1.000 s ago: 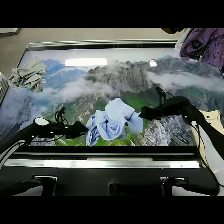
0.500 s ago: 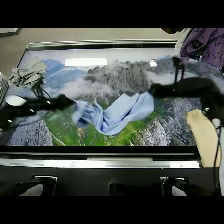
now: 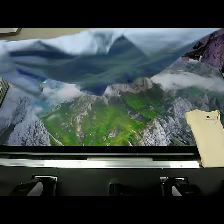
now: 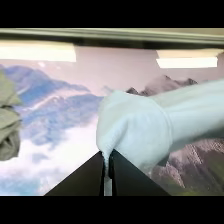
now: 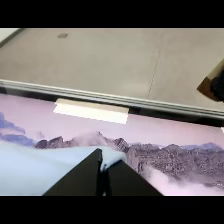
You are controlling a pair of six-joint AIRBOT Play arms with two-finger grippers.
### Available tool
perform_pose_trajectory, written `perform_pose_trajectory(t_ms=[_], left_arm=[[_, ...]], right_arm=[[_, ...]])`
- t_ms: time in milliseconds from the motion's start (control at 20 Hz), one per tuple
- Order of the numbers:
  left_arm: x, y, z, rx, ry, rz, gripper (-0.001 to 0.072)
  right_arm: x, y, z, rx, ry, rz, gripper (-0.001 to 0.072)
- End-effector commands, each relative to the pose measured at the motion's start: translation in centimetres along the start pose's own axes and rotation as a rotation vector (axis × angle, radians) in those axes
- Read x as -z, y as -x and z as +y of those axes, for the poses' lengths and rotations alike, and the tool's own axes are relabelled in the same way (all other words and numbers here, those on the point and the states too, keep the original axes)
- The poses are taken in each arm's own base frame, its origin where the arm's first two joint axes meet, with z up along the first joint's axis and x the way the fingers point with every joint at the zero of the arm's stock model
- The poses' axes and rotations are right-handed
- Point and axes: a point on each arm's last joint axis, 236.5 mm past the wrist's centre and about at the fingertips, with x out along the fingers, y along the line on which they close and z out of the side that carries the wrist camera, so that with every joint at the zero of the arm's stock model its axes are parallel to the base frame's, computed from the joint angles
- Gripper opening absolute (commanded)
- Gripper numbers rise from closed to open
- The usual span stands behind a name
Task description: Fold the clothes and pants, and hang the long-sleeved shirts on hangers.
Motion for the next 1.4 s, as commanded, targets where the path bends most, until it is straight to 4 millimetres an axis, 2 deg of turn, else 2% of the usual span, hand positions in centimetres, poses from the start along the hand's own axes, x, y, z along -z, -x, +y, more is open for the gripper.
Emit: perform_pose_trajectory(t_ms=[0, 100, 200, 250, 400, 550, 600, 700, 750, 850, 900, 1000, 1100, 1150, 1250, 1300, 1350], left_arm=[[-1.7, 7.7, 0.6, -0.118, 0.012, -0.120, 0.0015], [-1.3, 8.1, 0.4, -0.112, 0.043, -0.113, 0.0015], [-0.1, 6.1, 0.5, -0.094, 0.061, -0.056, 0.0015], [0.9, 4.3, 0.5, -0.075, 0.078, -0.010, 0.0016], [6.1, -3.4, 1.4, -0.020, 0.162, 0.185, 0.0016], [12.3, -12.4, 4.2, -0.040, 0.251, 0.318, 0.0016], [14.5, -15.1, 5.2, -0.053, 0.275, 0.356, 0.0016], [19.5, -20.3, 6.7, -0.072, 0.316, 0.452, 0.0017], [22.1, -22.7, 6.9, -0.070, 0.336, 0.507, 0.0018], [26.8, -26.6, 7.2, -0.068, 0.364, 0.590, 0.0018], [28.8, -28.2, 7.2, -0.067, 0.384, 0.616, 0.0018], [31.7, -30.7, 7.2, -0.067, 0.425, 0.644, 0.0018], [33.3, -32.1, 7.3, -0.068, 0.461, 0.647, 0.0018], [33.6, -32.5, 7.3, -0.068, 0.475, 0.647, 0.0018], [33.8, -32.4, 7.1, -0.062, 0.494, 0.657, 0.0022], [33.6, -32.1, 7.1, -0.056, 0.495, 0.672, 0.0044], [33.1, -31.6, 7.2, -0.047, 0.498, 0.696, 0.0087]], right_arm=[[-2.4, 6.7, 0.7, 0.047, 0.003, -0.084, 0.0033], [-2.5, 6.3, 0.6, 0.047, -0.018, -0.090, 0.0033], [-1.5, 3.5, -0.2, 0.050, -0.048, -0.043, 0.0033], [-0.5, 1.3, -0.8, 0.051, -0.068, -0.002, 0.0033], [4.4, -7.8, -4.1, 0.092, -0.192, 0.142, 0.0033], [9.3, -18.2, -7.7, 0.136, -0.294, 0.168, 0.0033], [11.3, -21.3, -8.5, 0.137, -0.342, 0.170, 0.0033], [17.2, -27.1, -9.4, 0.132, -0.449, 0.229, 0.0033], [20.9, -29.5, -9.5, 0.131, -0.489, 0.280, 0.0033], [28.2, -33.2, -8.0, 0.115, -0.530, 0.398, 0.0034], [31.6, -34.5, -7.0, 0.110, -0.531, 0.457, 0.0035], [37.3, -36.1, -4.7, 0.093, -0.533, 0.559, 0.0035], [41.3, -36.4, -2.7, 0.084, -0.555, 0.648, 0.0041], [42.7, -36.2, -1.7, 0.079, -0.564, 0.693, 0.0073], [43.9, -35.2, -0.6, 0.063, -0.577, 0.764, 0.0100], [43.8, -34.4, -0.3, 0.056, -0.577, 0.799, 0.0189], [43.3, -33.4, -0.6, 0.050, -0.563, 0.828, 0.0319]])
